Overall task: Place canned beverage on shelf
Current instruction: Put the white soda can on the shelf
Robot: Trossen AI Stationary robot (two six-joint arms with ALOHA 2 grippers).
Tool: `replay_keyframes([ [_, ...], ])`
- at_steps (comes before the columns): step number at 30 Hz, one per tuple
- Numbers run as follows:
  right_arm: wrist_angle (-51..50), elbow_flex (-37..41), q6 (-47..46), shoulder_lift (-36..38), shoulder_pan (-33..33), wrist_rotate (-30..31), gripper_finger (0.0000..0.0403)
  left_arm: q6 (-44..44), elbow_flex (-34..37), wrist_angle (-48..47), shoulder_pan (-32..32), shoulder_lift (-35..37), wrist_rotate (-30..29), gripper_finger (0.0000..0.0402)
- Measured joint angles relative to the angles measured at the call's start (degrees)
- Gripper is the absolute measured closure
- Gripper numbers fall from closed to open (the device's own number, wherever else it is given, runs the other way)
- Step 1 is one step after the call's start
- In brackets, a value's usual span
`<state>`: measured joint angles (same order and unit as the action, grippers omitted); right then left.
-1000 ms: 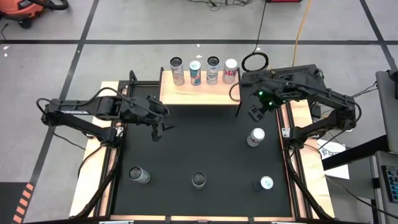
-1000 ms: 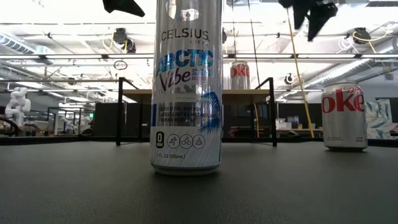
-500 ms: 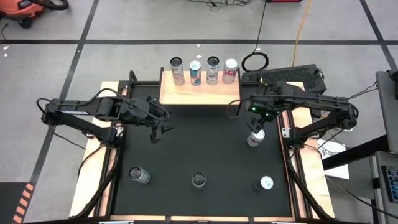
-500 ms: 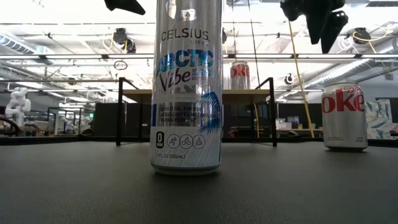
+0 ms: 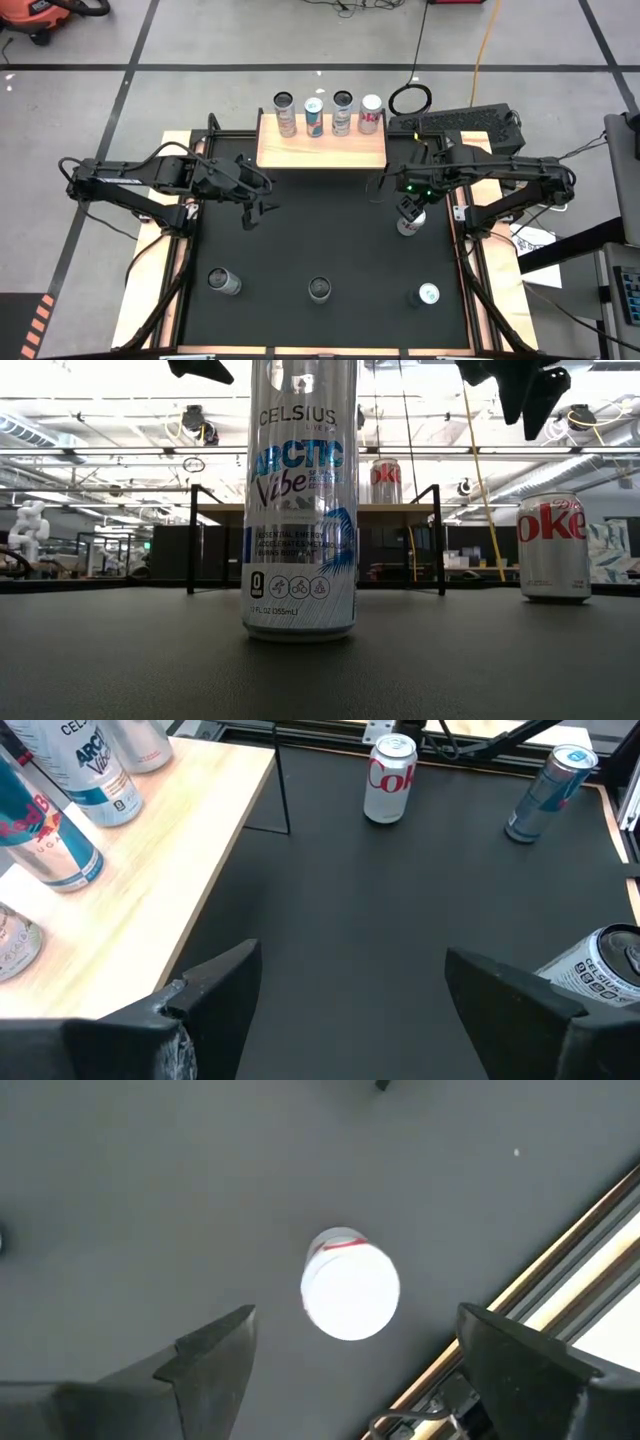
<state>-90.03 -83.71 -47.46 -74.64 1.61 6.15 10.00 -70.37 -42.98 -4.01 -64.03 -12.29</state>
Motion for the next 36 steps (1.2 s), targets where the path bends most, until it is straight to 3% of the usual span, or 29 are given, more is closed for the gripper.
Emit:
replay_keyframes([
  [9,1.0,8.5,-6.3,-0.2,-3.2,-0.2,0.008,0.0,0.0,-2.0,0.0,0.0,0.0,0.0085],
  [36,13.8,22.6,-5.9,-0.2,-3.6,-1.9,0.008,0.1,0.0,-2.6,0.0,0.0,0.0,0.0085],
])
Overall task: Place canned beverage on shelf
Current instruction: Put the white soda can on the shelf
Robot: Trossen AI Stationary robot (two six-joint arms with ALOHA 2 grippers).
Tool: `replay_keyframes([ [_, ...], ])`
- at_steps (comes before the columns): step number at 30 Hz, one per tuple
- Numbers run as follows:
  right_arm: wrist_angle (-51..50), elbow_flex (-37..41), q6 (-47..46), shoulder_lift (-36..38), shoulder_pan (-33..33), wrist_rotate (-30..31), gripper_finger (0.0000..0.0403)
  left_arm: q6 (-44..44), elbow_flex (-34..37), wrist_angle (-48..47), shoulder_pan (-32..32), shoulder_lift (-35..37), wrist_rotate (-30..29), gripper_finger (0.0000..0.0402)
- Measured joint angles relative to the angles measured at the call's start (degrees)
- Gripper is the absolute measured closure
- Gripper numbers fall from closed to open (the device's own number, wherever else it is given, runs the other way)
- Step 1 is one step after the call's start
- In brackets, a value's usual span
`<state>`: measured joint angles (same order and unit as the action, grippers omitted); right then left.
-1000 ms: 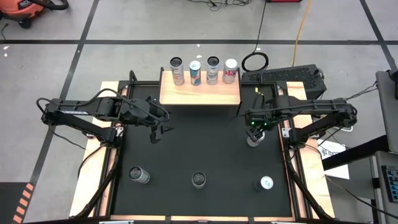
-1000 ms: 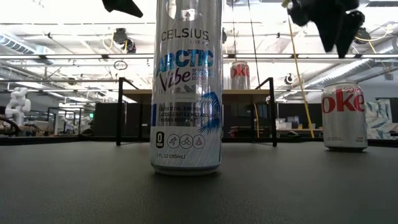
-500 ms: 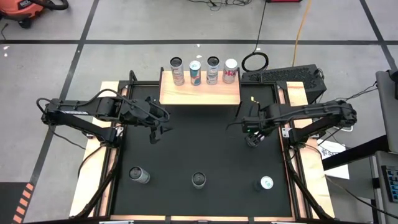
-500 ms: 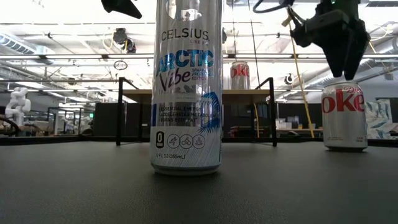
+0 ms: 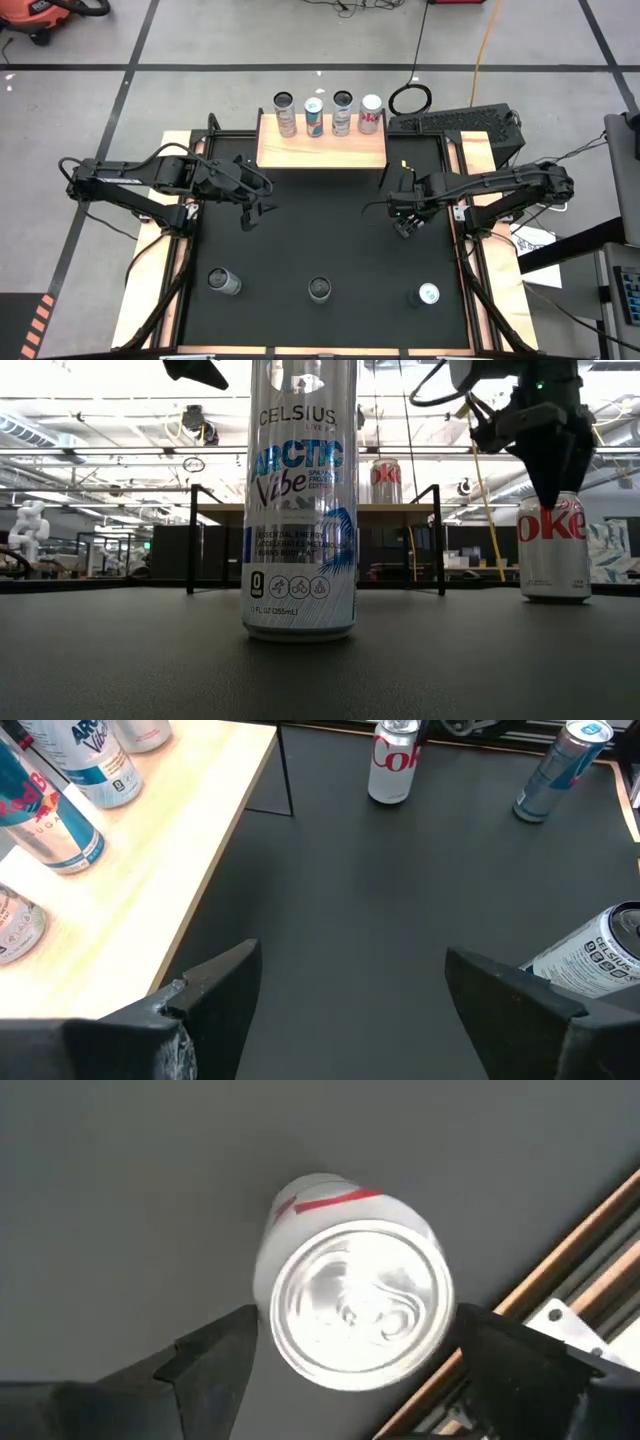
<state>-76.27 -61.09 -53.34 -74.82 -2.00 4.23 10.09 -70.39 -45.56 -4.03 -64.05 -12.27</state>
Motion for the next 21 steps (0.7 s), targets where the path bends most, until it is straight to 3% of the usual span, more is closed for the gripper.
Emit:
replay_keyframes([
  [10,3.8,2.7,1.7,0.0,0.0,0.0,0.0085,0.0,0.0,0.0,0.0,0.0,0.0,0.0085],
  [18,3.9,2.6,3.0,0.1,0.0,-1.4,0.0166,0.0,0.0,0.0,0.0,0.0,0.0,0.0085],
  [21,3.8,2.5,3.1,0.1,0.0,-1.8,0.0171,0.0,0.0,0.0,0.0,0.0,0.0,0.0085],
])
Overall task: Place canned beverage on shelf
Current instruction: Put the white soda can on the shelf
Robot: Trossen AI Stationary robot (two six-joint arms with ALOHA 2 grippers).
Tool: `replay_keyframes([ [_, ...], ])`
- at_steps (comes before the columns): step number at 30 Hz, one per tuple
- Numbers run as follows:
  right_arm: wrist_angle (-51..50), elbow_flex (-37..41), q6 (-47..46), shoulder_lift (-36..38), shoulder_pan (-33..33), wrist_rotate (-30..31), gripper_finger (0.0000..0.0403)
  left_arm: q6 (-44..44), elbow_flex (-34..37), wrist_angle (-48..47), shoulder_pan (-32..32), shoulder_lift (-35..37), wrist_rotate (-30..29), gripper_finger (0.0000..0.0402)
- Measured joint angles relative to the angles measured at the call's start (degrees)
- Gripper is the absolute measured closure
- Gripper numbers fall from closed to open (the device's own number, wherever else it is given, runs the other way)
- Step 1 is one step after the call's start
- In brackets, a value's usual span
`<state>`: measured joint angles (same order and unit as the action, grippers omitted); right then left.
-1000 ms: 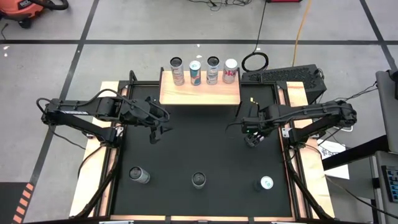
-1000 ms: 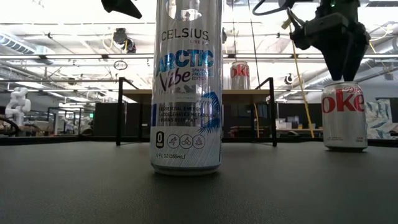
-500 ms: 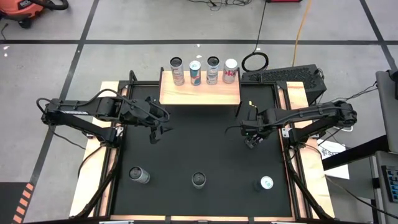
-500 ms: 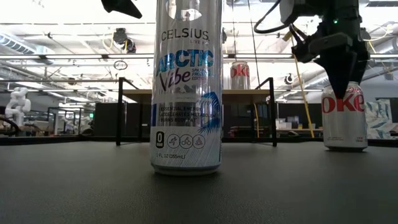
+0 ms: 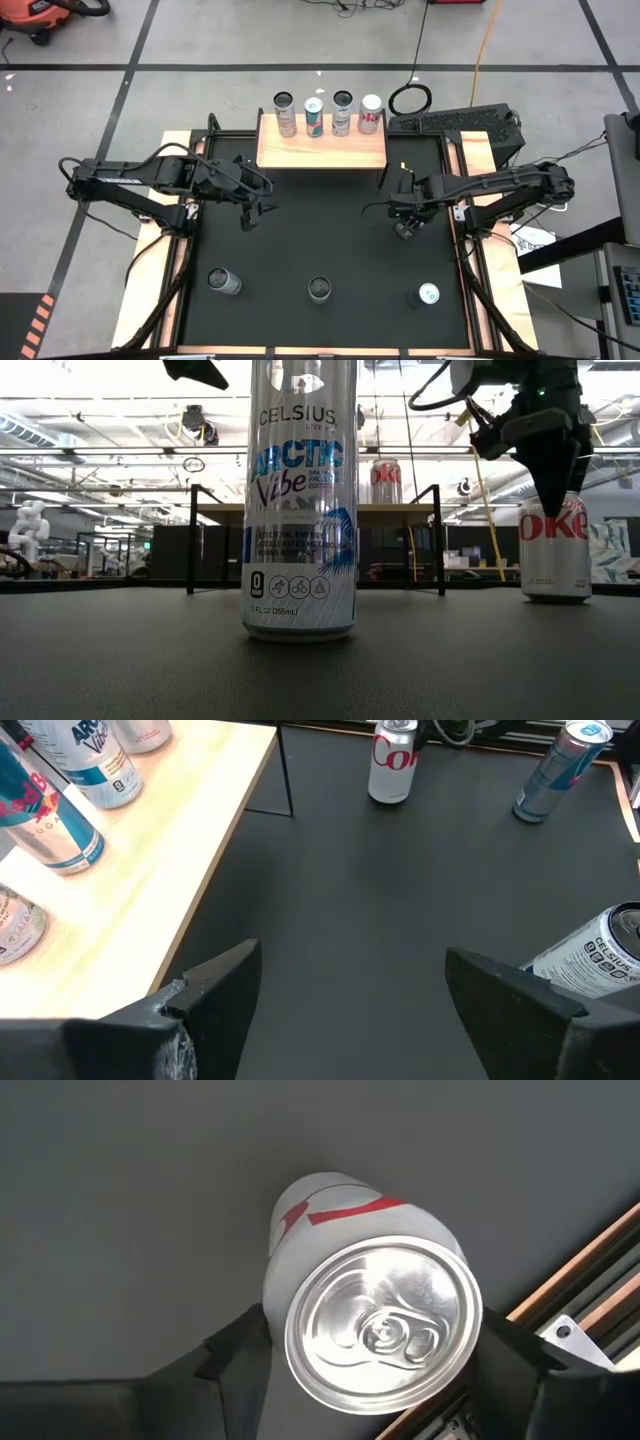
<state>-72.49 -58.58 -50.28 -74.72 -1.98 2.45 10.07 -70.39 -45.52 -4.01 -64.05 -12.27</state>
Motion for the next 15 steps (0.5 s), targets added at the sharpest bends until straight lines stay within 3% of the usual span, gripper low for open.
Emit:
replay_keyframes([
  [5,-0.2,-1.9,0.7,-0.2,0.0,-1.6,0.0171,0.0,0.0,0.0,0.0,0.0,0.0,0.0085],
  [15,-4.2,-13.3,5.0,-0.2,0.8,-1.1,0.0171,0.1,0.0,0.0,0.0,0.0,0.0,0.0085],
])
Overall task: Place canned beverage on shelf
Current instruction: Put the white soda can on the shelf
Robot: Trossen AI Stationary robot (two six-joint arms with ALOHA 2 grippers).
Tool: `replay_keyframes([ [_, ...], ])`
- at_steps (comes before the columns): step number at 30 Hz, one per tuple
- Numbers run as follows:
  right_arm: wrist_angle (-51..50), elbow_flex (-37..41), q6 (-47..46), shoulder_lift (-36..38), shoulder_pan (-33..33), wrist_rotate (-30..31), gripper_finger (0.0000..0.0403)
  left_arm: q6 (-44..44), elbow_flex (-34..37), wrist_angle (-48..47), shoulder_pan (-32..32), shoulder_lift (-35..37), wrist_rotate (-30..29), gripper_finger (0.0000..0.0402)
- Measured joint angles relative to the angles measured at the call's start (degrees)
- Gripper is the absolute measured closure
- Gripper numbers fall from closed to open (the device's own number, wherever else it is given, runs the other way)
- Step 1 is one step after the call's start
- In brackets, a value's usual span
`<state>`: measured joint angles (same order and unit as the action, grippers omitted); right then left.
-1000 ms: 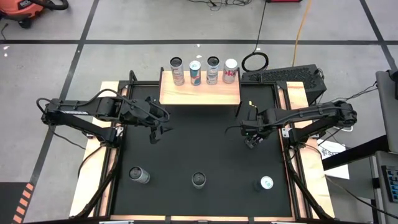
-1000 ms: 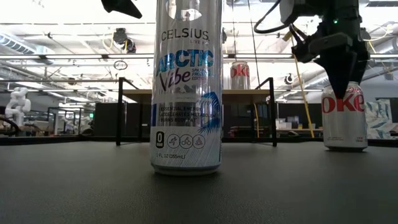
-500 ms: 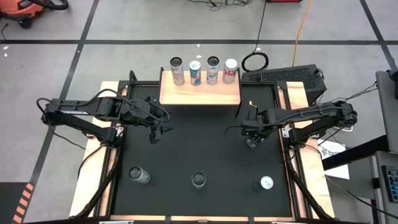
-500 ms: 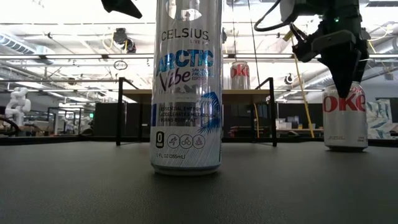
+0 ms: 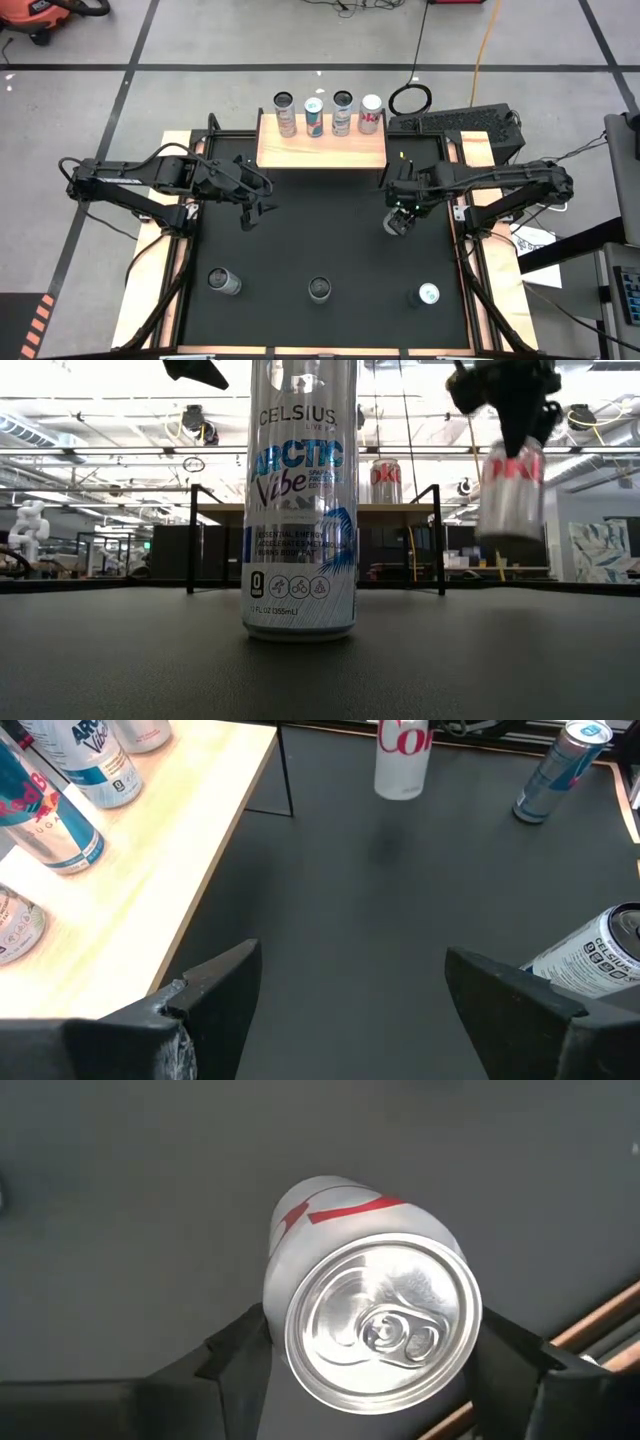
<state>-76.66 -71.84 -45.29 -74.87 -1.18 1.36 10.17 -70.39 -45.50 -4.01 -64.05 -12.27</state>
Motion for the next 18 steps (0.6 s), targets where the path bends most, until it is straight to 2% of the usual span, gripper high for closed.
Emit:
replay_keyframes([
  [10,-3.2,-15.4,10.0,-1.6,6.5,2.1,0.0171,0.5,0.0,0.0,0.0,0.0,0.0,0.0085],
  [18,-9.4,-31.4,21.3,-8.4,13.1,6.9,0.017,1.5,0.0,0.0,0.0,0.0,0.0,0.0085],
])
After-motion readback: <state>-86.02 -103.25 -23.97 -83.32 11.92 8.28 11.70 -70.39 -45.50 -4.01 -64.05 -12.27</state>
